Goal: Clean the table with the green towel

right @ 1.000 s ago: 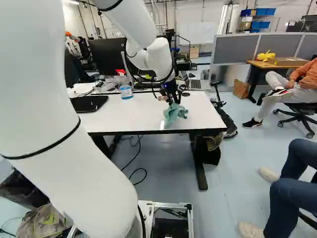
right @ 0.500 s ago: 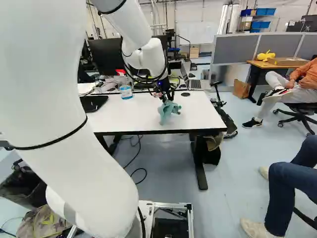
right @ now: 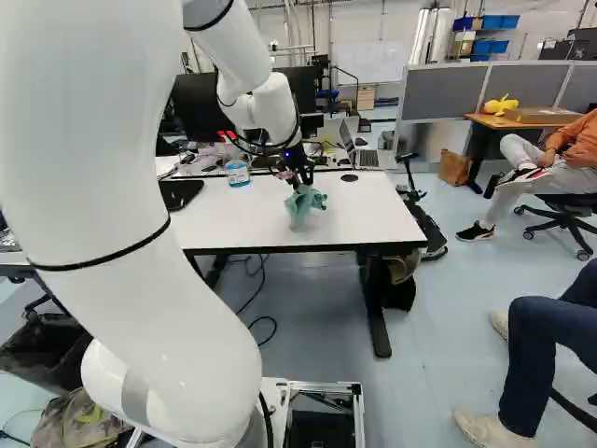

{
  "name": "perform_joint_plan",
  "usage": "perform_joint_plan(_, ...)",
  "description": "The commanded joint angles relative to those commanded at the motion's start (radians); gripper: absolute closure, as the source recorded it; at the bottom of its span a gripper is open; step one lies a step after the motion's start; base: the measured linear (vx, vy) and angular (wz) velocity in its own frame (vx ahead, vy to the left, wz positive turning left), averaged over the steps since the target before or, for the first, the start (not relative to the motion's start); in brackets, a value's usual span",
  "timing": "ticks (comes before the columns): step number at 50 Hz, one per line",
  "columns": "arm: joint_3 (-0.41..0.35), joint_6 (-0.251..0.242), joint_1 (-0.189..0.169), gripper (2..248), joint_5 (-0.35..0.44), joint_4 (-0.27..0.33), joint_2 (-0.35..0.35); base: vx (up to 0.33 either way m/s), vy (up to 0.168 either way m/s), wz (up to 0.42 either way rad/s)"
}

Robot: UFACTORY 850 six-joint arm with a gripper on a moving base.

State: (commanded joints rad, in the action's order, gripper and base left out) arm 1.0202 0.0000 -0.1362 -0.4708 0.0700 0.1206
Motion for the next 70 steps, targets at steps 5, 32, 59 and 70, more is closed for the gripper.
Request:
perform_joint_plan(5, 0.009, 0.000, 0.018, 207, 0.000, 0.000, 0.008, 0.000, 0.000, 0.000)
perform_joint_plan(32, 0.045, 0.000, 0.114, 207, 0.000, 0.000, 0.041, 0.000, 0.000, 0.000)
perform_joint_plan(59, 0.077, 0.000, 0.207, 207, 0.000, -0.032, 0.068, 0.000, 0.000, 0.000)
perform_joint_plan(70, 0.094, 0.000, 0.243, 207, 0.000, -0.052, 0.083, 0.000, 0.000, 0.000)
